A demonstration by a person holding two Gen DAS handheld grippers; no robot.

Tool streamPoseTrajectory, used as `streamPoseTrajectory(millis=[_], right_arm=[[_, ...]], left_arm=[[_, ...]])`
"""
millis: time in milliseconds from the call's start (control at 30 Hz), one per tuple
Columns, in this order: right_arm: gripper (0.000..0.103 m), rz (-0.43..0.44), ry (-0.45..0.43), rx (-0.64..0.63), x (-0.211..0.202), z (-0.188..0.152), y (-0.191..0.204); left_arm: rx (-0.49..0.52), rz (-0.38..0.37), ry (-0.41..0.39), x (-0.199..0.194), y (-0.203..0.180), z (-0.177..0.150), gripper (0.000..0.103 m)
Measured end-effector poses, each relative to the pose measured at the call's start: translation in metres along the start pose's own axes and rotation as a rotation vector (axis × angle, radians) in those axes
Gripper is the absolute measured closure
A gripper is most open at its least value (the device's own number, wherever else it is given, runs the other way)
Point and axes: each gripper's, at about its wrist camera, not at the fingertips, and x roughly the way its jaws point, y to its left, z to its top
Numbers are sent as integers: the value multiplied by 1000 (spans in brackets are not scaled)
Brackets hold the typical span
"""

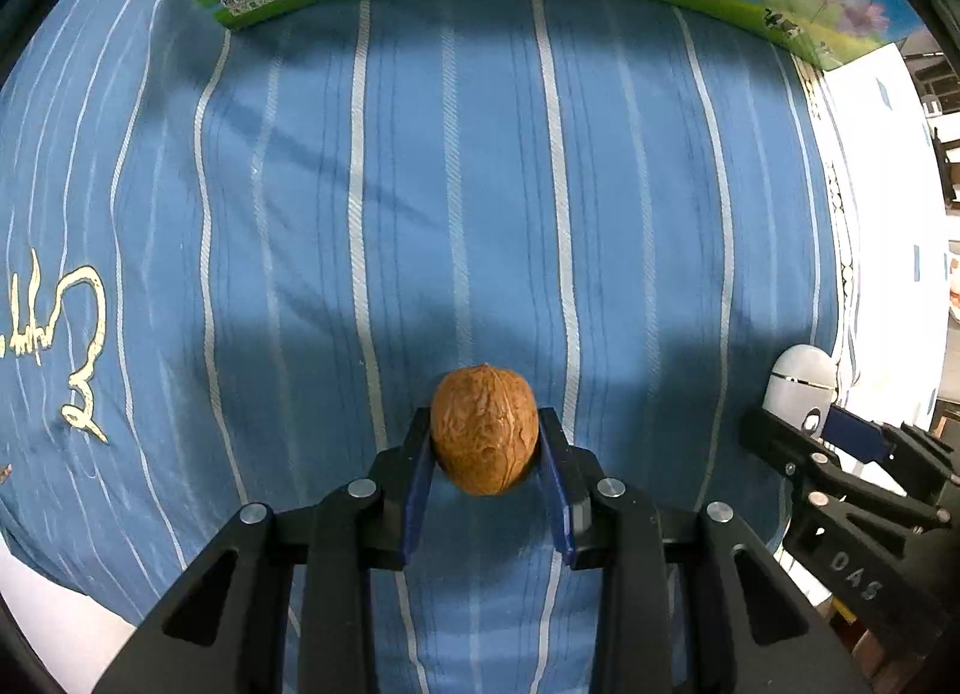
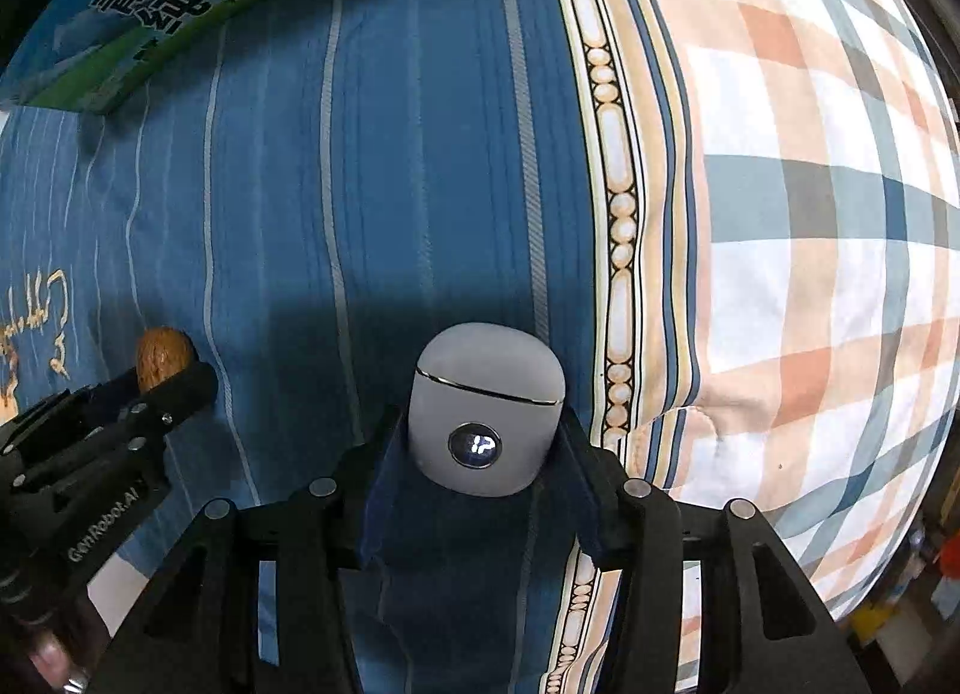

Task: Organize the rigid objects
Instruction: 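Carry the walnut and egg-shaped case into the box and release both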

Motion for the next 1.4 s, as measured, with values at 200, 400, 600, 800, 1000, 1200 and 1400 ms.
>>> streamPoseTrajectory(millis=[200, 400, 600, 800, 1000, 1200, 1400], right_arm=[[50, -61, -16, -31, 0, -9, 30], [54, -113, -31, -96, -1, -11, 66], [55, -57, -12, -117, -17, -26, 62], [55, 14, -99, -125, -86, -42, 51], [55, 71, -222, -127, -164, -41, 32], [55, 147, -322, -125, -221, -23, 19], [55, 230, -368, -132, -228, 36, 36]], left_arm=[[-15, 2, 4, 10, -5, 15, 73], [-27, -11, -1, 2, -2, 11, 73], [-11, -38, -59, -32, -10, 4, 73], [15, -66, -167, -98, -17, -1, 73], [30, -95, -277, -163, -23, -1, 73], [38, -111, -368, -210, -26, 18, 73], [53, -140, -408, -236, -26, 65, 73]])
